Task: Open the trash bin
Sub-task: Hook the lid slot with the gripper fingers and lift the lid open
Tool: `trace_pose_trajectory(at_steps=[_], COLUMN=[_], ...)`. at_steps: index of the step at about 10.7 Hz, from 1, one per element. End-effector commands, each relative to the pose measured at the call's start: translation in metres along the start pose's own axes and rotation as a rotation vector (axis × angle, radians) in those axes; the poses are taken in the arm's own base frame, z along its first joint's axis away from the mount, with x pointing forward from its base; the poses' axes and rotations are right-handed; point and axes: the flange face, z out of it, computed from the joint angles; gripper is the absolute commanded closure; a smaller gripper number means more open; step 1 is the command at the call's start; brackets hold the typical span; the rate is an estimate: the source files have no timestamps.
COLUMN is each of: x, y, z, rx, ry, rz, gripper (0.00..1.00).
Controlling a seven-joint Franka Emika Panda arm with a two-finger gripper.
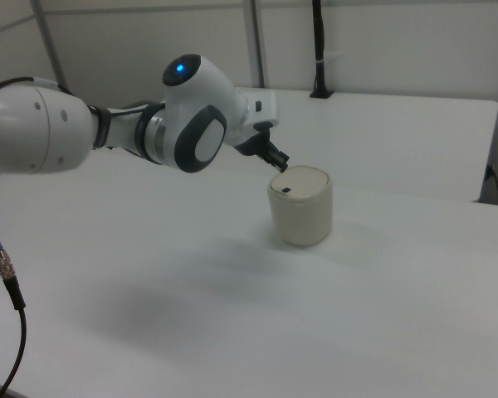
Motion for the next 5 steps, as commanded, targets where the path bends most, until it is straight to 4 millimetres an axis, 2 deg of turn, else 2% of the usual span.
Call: trace_pose_trajectory(at_steps=[1,5], x=[-0.007,-0.020], y=[-0.001,0.000], z=[0.014,0.035], rx=[0.008,-0.006], ry=[0.017,-0.015], rz=[0.016,-0.007], gripper=[1.00,1.00])
